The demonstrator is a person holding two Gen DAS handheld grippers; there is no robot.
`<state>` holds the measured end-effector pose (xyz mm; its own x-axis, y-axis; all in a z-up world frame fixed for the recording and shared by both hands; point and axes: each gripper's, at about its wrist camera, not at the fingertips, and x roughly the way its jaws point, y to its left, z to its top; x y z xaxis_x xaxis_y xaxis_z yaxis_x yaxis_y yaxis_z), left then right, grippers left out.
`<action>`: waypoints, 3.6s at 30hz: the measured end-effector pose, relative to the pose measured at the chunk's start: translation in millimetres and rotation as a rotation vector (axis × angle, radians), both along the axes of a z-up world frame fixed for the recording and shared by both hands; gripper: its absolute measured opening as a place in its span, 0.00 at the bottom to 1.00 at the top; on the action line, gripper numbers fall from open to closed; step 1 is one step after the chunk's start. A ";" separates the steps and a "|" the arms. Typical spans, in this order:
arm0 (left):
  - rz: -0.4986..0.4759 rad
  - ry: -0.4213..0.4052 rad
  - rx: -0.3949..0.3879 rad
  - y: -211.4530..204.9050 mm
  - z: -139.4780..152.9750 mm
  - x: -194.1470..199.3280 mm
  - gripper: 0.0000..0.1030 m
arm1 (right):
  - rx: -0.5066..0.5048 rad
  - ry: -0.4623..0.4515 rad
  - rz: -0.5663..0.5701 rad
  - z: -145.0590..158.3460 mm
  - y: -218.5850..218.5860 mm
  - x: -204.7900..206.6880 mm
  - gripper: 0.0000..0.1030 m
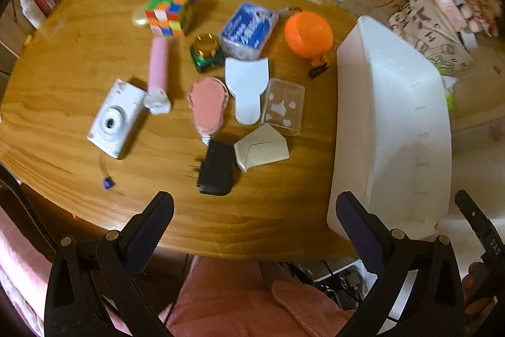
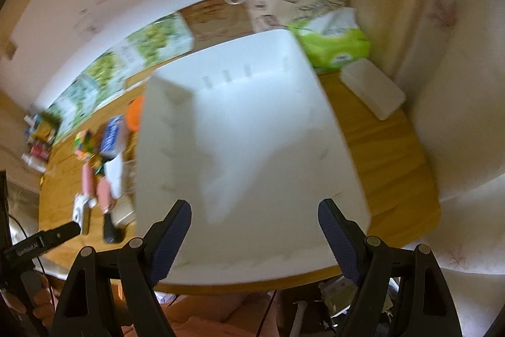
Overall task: Organize rigid objects
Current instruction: 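Grip the white tray rim with the right tool while the left tool approaches the beige box, then close the left gripper on the beige paper box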
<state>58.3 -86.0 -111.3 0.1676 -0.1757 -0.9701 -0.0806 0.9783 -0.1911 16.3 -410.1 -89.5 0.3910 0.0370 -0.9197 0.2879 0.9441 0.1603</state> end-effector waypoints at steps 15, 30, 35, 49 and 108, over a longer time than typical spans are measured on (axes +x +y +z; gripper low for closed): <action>0.098 0.247 -0.010 -1.7 -52.6 50.5 0.97 | 0.052 0.164 -0.094 -44.3 -69.5 30.0 0.66; 0.278 0.285 -0.046 -12.3 -73.5 44.1 0.89 | 0.056 0.272 0.084 -81.3 -83.7 65.2 0.07; 0.302 0.271 -0.025 -12.8 -79.2 36.6 0.85 | 0.048 0.262 0.120 -81.9 -86.2 71.5 0.05; 0.287 0.251 0.030 -26.7 -76.8 58.7 0.61 | 0.033 0.251 0.163 -85.5 -75.8 100.9 0.05; 0.099 0.300 0.032 -37.7 -126.0 91.6 0.66 | -0.031 0.279 0.195 -86.0 -50.3 111.4 0.05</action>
<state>149.9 -123.7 -237.2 -0.1121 -0.1418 -0.9835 -0.2241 0.9679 -0.1140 127.6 -460.4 -175.5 0.1123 0.0568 -0.9920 0.1299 0.9890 0.0713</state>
